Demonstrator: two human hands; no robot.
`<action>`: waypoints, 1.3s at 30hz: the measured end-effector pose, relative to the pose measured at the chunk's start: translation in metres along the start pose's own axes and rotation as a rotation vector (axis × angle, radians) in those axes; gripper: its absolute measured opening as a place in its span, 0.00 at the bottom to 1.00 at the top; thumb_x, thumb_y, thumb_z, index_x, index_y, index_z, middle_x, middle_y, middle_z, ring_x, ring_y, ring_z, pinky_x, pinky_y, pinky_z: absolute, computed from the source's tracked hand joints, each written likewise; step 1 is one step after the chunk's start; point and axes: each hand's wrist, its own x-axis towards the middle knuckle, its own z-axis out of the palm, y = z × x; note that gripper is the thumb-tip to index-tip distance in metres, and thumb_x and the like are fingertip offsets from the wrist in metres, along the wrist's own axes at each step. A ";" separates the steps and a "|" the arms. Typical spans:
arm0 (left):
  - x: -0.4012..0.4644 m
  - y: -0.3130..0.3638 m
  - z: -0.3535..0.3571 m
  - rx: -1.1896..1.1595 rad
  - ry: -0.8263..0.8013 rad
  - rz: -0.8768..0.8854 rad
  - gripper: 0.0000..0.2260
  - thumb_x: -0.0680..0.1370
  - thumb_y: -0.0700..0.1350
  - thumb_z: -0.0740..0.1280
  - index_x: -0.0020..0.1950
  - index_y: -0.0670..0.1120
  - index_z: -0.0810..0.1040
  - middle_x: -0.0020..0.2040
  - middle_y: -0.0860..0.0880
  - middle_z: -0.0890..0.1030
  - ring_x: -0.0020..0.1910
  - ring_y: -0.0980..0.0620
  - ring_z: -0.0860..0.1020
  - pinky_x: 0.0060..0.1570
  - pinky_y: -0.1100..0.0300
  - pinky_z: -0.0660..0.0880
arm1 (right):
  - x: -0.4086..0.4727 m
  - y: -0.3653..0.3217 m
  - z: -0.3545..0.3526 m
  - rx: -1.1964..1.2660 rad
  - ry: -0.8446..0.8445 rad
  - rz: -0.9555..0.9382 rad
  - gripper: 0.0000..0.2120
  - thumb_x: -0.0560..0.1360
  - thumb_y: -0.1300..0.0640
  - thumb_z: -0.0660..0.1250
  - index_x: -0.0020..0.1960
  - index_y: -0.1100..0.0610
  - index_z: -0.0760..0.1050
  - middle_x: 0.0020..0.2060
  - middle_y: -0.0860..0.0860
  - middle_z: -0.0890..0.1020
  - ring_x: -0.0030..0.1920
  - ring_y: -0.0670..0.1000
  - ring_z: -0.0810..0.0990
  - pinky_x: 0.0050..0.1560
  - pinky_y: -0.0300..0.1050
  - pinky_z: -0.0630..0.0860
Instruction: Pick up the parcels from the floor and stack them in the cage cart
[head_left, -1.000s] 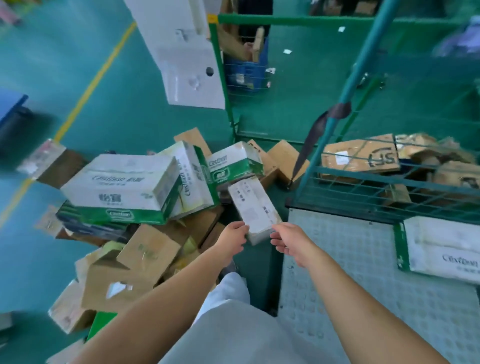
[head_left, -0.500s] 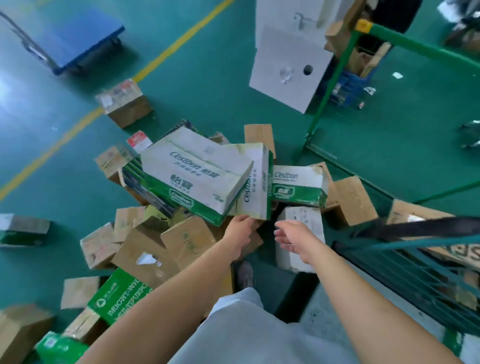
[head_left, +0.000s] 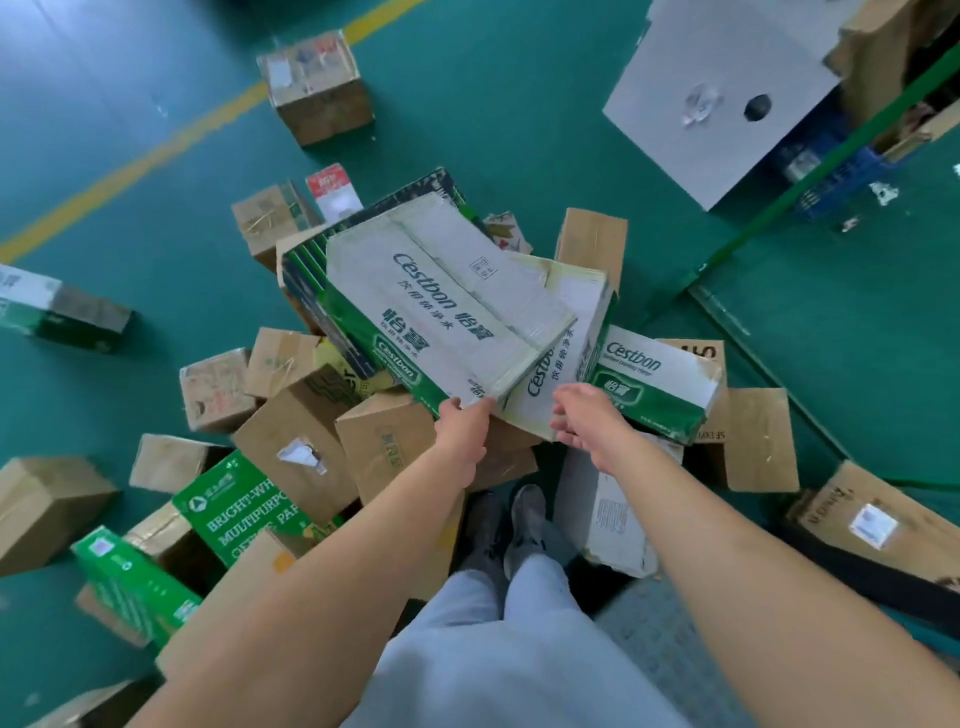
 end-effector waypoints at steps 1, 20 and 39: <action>0.004 0.001 0.001 -0.013 0.009 -0.008 0.33 0.81 0.55 0.69 0.81 0.52 0.57 0.78 0.47 0.63 0.64 0.46 0.70 0.56 0.52 0.75 | 0.007 -0.004 0.000 -0.011 0.003 0.007 0.09 0.85 0.55 0.59 0.64 0.54 0.73 0.48 0.52 0.76 0.47 0.51 0.76 0.45 0.45 0.76; 0.072 -0.001 0.025 -0.053 0.165 0.017 0.55 0.58 0.70 0.74 0.80 0.57 0.54 0.76 0.48 0.64 0.71 0.43 0.70 0.71 0.40 0.70 | 0.172 -0.059 -0.017 -0.154 -0.009 -0.100 0.35 0.83 0.51 0.64 0.83 0.41 0.47 0.82 0.51 0.57 0.67 0.56 0.72 0.68 0.59 0.76; -0.018 0.033 -0.043 0.047 0.010 0.146 0.39 0.73 0.73 0.67 0.79 0.56 0.66 0.74 0.59 0.71 0.72 0.50 0.68 0.71 0.46 0.61 | 0.071 -0.078 -0.007 -0.285 -0.023 -0.296 0.20 0.81 0.41 0.65 0.65 0.48 0.60 0.60 0.54 0.75 0.48 0.53 0.82 0.51 0.53 0.85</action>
